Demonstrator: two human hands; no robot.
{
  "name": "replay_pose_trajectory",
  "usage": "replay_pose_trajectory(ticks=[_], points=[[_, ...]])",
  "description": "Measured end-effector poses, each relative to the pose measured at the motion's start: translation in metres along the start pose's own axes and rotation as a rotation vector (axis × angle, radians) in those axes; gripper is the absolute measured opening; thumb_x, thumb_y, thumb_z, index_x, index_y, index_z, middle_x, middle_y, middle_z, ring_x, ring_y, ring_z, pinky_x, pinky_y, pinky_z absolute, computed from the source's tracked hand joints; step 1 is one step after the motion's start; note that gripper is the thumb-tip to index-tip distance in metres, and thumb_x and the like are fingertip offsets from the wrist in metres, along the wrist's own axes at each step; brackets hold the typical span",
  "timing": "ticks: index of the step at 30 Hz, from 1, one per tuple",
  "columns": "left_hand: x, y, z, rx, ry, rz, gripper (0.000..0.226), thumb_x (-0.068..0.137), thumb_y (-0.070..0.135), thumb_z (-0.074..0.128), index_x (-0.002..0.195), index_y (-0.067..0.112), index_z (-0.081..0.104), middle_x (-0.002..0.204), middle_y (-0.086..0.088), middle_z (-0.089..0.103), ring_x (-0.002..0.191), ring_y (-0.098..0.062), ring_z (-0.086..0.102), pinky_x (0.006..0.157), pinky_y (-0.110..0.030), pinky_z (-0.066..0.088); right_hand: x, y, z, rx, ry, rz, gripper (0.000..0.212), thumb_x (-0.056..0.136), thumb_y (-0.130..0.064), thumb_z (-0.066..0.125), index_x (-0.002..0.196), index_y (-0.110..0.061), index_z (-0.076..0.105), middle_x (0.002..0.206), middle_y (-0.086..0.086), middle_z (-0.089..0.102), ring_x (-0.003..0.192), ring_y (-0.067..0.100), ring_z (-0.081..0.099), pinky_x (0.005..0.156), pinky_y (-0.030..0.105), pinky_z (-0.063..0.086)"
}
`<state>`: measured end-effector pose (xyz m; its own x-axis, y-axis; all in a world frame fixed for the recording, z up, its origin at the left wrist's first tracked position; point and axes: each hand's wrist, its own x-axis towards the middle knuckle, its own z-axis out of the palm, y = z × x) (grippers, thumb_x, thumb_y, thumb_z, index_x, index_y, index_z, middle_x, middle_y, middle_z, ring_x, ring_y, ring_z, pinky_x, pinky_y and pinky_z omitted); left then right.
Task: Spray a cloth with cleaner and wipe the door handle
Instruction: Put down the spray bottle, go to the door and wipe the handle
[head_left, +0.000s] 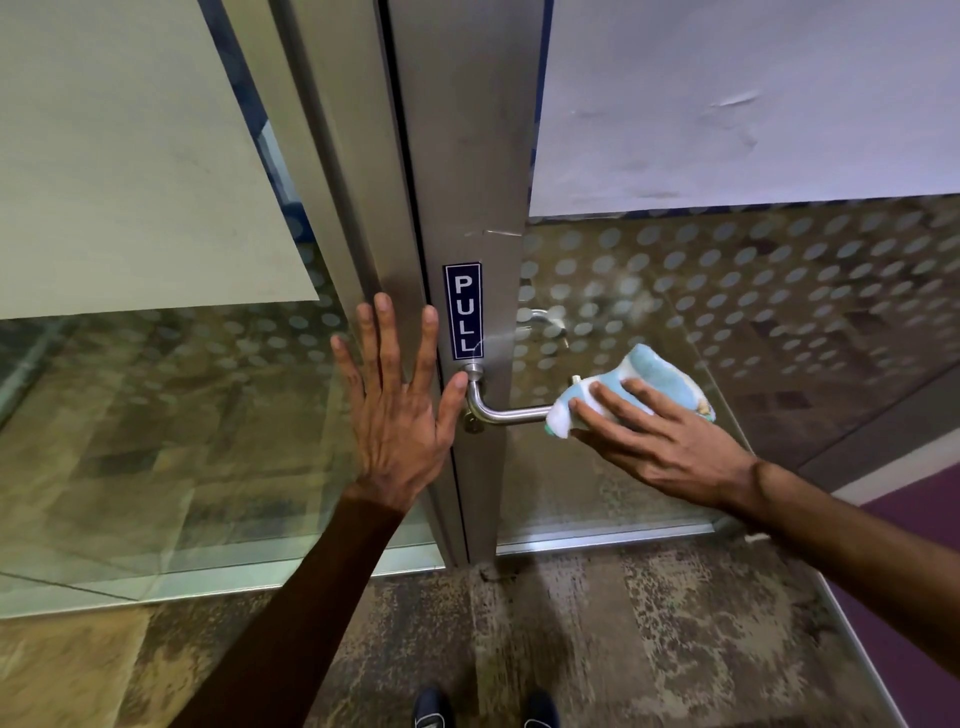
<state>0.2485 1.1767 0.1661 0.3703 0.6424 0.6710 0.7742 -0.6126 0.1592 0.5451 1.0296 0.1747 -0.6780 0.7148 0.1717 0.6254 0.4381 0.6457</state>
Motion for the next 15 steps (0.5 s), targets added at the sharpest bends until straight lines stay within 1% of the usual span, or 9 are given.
replay_pose_trajectory(ticks=[2,4,7,8,9,10,11,13,15], points=[[0.000,0.000,0.001,-0.002,0.001,-0.002,0.067,0.109,0.059,0.021,0.162,0.023,0.001,0.166,0.000,-0.037,0.157,-0.023,-0.025,0.126,-0.059,-0.008,-0.007,-0.007,-0.009,0.186,0.012,0.211,0.047,0.096,0.000,0.052,0.141,-0.011,0.060,0.150,0.022,0.054,0.132,0.044,0.058,0.100,0.056,0.055],[0.000,0.000,0.001,-0.012,0.008,0.002,0.067,0.109,0.059,0.021,0.162,0.024,-0.002,0.166,-0.001,-0.036,0.157,-0.023,-0.025,0.126,-0.059,-0.007,-0.017,-0.018,-0.022,0.525,0.074,0.565,0.055,0.090,0.007,0.065,0.139,-0.017,0.065,0.148,0.019,0.056,0.128,0.038,0.061,0.099,0.048,0.057],[-0.001,0.002,0.001,-0.032,0.015,0.009,0.068,0.109,0.059,0.021,0.162,0.031,-0.012,0.166,0.000,-0.037,0.157,-0.023,-0.025,0.126,-0.060,-0.005,-0.023,-0.038,-0.036,1.043,0.324,1.166,0.057,0.094,-0.011,0.074,0.147,-0.022,0.056,0.146,0.000,0.058,0.128,0.012,0.059,0.106,0.026,0.050],[-0.001,0.002,0.002,-0.039,0.014,0.011,0.069,0.109,0.059,0.021,0.162,0.032,-0.014,0.166,0.000,-0.037,0.157,-0.022,-0.025,0.126,-0.061,-0.004,-0.020,-0.044,-0.035,1.217,0.427,1.360,0.060,0.093,-0.014,0.077,0.148,-0.021,0.053,0.143,-0.001,0.061,0.126,0.011,0.061,0.105,0.025,0.050],[-0.002,0.002,0.002,-0.045,0.011,0.014,0.068,0.109,0.059,0.021,0.162,0.032,-0.014,0.166,0.000,-0.037,0.157,-0.023,-0.025,0.126,-0.063,-0.003,-0.015,-0.050,-0.032,1.368,0.531,1.514,0.059,0.092,-0.016,0.078,0.146,-0.018,0.054,0.138,0.002,0.065,0.122,0.015,0.065,0.103,0.030,0.053],[-0.002,0.002,0.003,-0.049,0.007,0.015,0.068,0.109,0.059,0.021,0.162,0.032,-0.013,0.166,0.000,-0.037,0.157,-0.023,-0.025,0.126,-0.063,-0.002,-0.008,-0.055,-0.027,1.470,0.597,1.620,0.054,0.090,-0.020,0.078,0.140,-0.015,0.059,0.131,0.006,0.070,0.115,0.020,0.068,0.098,0.036,0.055],[-0.002,0.002,0.003,-0.050,0.004,0.016,0.068,0.109,0.060,0.021,0.162,0.031,-0.011,0.166,0.000,-0.037,0.157,-0.023,-0.024,0.126,-0.064,-0.002,0.000,-0.060,-0.022,1.526,0.613,1.686,0.049,0.088,-0.024,0.078,0.134,-0.014,0.063,0.123,0.007,0.073,0.108,0.021,0.070,0.092,0.038,0.056],[-0.002,0.002,0.003,-0.052,0.000,0.018,0.068,0.109,0.059,0.021,0.162,0.029,-0.008,0.167,0.000,-0.036,0.157,-0.023,-0.024,0.126,-0.063,-0.002,0.016,-0.068,-0.015,1.571,0.609,1.716,0.044,0.086,-0.027,0.078,0.127,-0.015,0.066,0.113,0.001,0.075,0.099,0.015,0.069,0.085,0.032,0.057],[-0.001,0.002,0.002,-0.053,-0.003,0.026,0.068,0.109,0.059,0.021,0.162,0.029,-0.008,0.167,0.000,-0.036,0.157,-0.023,-0.024,0.126,-0.063,-0.002,0.032,-0.072,-0.010,1.591,0.628,1.700,0.042,0.090,-0.026,0.075,0.129,-0.016,0.065,0.115,0.000,0.074,0.101,0.017,0.070,0.087,0.034,0.058]])
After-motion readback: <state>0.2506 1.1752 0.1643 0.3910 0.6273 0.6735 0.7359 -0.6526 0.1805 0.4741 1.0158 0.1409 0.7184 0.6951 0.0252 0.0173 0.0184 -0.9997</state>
